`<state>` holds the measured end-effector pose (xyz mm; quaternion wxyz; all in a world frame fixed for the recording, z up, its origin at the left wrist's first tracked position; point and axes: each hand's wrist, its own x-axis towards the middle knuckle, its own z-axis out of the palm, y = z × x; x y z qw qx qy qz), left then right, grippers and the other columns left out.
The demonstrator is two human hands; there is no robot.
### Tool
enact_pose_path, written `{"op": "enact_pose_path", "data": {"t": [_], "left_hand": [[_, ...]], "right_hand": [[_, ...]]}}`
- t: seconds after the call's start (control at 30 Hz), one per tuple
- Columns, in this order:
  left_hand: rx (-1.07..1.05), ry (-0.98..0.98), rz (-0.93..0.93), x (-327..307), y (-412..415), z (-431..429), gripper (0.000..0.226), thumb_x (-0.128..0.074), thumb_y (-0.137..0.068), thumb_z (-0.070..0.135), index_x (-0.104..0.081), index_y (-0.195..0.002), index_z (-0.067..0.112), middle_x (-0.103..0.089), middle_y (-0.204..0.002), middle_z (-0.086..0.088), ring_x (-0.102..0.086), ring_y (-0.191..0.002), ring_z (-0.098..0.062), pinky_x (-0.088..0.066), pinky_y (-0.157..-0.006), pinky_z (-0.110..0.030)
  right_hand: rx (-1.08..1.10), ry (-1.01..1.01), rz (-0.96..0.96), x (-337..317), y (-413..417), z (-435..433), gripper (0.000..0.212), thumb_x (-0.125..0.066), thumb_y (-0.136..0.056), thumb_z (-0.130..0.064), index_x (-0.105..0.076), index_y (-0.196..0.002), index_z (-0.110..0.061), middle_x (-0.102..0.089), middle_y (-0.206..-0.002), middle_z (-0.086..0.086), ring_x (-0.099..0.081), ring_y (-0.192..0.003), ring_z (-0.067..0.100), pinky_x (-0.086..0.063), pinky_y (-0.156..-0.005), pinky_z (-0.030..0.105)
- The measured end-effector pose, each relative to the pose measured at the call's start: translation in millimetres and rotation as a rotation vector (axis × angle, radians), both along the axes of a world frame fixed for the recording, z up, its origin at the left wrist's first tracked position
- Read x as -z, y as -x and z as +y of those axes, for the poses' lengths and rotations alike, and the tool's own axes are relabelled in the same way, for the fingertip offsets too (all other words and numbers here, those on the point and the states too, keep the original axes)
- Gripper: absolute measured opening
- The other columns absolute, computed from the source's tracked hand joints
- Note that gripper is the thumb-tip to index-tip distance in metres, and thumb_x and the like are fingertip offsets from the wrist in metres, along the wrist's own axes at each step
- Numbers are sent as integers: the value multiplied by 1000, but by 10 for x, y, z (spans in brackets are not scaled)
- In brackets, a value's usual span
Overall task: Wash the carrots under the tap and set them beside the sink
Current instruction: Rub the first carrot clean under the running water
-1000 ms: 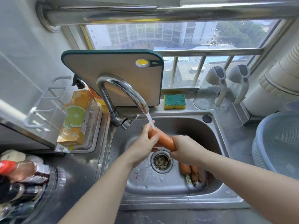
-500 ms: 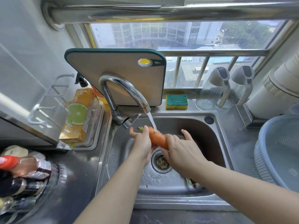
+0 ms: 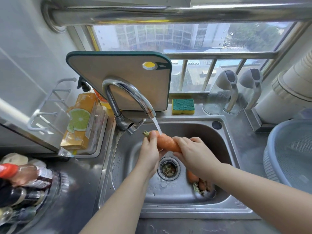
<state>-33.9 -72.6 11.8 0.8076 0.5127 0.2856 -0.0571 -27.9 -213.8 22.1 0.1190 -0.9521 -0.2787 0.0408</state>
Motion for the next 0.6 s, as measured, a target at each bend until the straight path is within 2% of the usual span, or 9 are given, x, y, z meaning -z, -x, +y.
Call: {"op": "enact_pose_path", "data": {"t": [0.07,0.13,0.27,0.37,0.47,0.53,0.6], "left_hand": [[-8,97,25,-28,15,38,39,-31,-102,31,-46,-122,1,-57,-118,-20,-60,-101,-24,-54,-71,-32],[76,113,15,-32,44,118,38,-32,-102,26,-45,-125,-1,-57,-122,-21,-61,-103,-23,-56,-71,-29],[248,48,-8,15,98,266,29,-42,-99,13,-45,-126,2,-55,-128,-18,-60,-111,-21,-57,-81,-27],[180,-44,7,7,56,207,31,-48,-97,14,-45,-123,-1,-55,-124,-18,-62,-105,-21,-56,-81,-32],[7,-105,86,-36,-55,50,31,-53,-96,18,-49,-117,-4,-58,-113,-19,-63,-93,-20,-58,-66,-30],[-74,-65,159,-60,-113,-3,31,-52,-96,28,-54,-110,0,-61,-108,-20,-64,-90,-24,-57,-63,-35],[-97,76,237,-105,-138,27,32,-47,-97,36,-54,-101,6,-61,-101,-20,-63,-85,-28,-55,-67,-42]], "right_hand": [[5,4,25,14,13,-13,44,-44,-96,-42,-39,-136,-23,-58,-121,-2,-55,-109,21,-31,-100,32],[8,-14,76,13,-9,-40,45,-44,-96,-43,-37,-136,-25,-57,-125,-4,-54,-113,19,-33,-98,32],[-36,-51,155,-10,-86,-94,42,-47,-95,-40,-41,-134,-25,-59,-122,-5,-54,-112,17,-34,-96,32],[-46,10,-9,43,-85,-92,40,-48,-92,-40,-47,-129,-23,-64,-105,-3,-61,-95,21,-36,-94,34],[-3,27,-224,100,-49,-66,40,-64,-78,-37,-59,-114,-20,-65,-79,-3,-64,-66,24,-49,-80,37],[10,21,-329,131,-50,-48,43,-77,-72,-33,-62,-111,-21,-63,-75,-3,-62,-61,22,-51,-78,36],[14,0,-394,119,-63,-45,46,-81,-68,-28,-64,-111,-22,-63,-76,-3,-62,-61,22,-52,-83,38]]}}
